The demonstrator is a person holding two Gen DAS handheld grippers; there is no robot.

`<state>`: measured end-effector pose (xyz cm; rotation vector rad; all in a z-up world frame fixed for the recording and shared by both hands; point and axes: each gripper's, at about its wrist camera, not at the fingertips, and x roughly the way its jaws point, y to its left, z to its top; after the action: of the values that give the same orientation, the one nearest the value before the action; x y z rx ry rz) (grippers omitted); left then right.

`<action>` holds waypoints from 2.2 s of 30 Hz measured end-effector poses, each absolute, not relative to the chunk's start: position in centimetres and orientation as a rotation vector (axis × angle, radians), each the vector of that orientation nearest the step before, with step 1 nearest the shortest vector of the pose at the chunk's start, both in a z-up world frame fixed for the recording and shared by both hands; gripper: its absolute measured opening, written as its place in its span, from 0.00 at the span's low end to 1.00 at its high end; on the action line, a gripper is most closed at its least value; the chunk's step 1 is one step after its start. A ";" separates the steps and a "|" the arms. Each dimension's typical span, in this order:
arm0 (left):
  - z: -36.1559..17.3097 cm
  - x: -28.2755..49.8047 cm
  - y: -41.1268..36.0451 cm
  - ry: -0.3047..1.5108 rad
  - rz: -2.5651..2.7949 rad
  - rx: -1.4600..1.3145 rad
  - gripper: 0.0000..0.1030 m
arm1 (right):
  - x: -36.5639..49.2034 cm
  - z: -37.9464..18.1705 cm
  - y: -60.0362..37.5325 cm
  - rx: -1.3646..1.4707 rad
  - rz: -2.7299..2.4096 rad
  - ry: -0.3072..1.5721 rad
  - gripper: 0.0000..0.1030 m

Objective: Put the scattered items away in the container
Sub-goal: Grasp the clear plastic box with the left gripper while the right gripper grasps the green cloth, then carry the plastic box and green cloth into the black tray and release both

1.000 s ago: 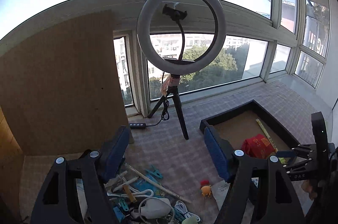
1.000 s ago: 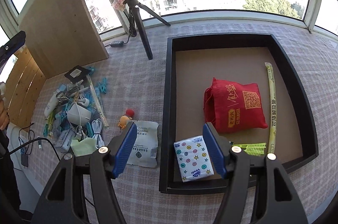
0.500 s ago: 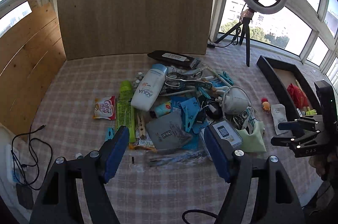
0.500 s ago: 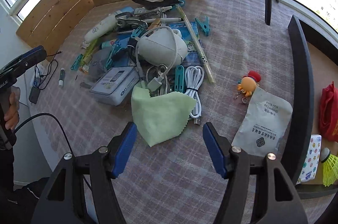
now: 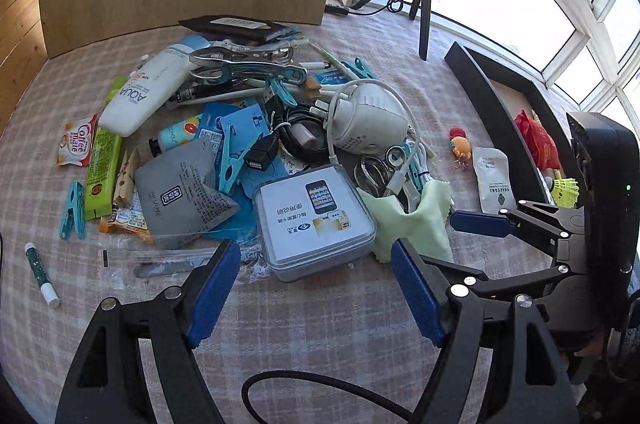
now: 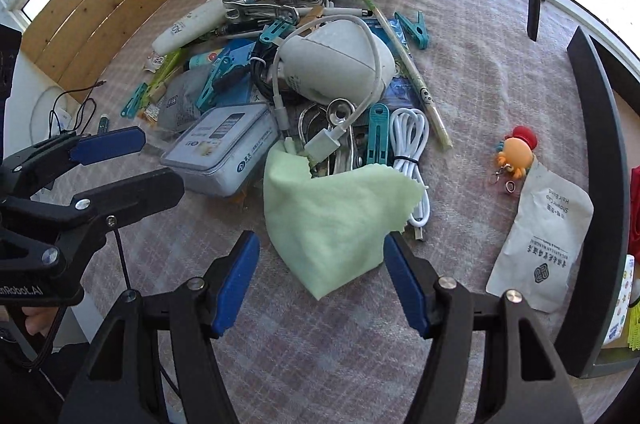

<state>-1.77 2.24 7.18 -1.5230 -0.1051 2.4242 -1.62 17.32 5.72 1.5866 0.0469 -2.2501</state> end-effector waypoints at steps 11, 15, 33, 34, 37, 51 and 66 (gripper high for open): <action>5.0 -4.0 3.8 -0.040 2.455 -1.551 0.74 | -2.4 5.3 16.9 1.573 -2.254 0.035 0.46; 4.6 -4.0 3.3 -0.072 2.449 -1.555 0.72 | -2.7 5.1 17.0 1.576 -2.259 0.026 0.29; 5.1 -3.2 0.8 -0.129 2.502 -1.527 0.70 | -2.5 7.4 19.9 1.531 -2.289 -0.101 0.06; 5.0 -3.2 0.7 -0.133 2.504 -1.530 0.70 | -2.6 7.2 19.8 1.545 -2.298 -0.090 0.21; 5.0 -3.1 0.6 -0.131 2.512 -1.523 0.70 | -3.1 6.6 19.5 1.568 -2.317 -0.086 0.52; 7.9 -2.3 -0.2 -0.176 2.554 -1.446 0.69 | -2.2 11.9 22.5 1.378 -2.419 -0.164 0.01; 15.2 -3.1 3.6 -0.092 2.503 -1.213 0.70 | 1.5 22.6 35.3 1.150 -2.788 -0.412 0.01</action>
<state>-3.13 3.61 15.19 -1.2131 -0.0924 2.5025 1.51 35.33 22.56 1.1503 -0.4123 -2.7876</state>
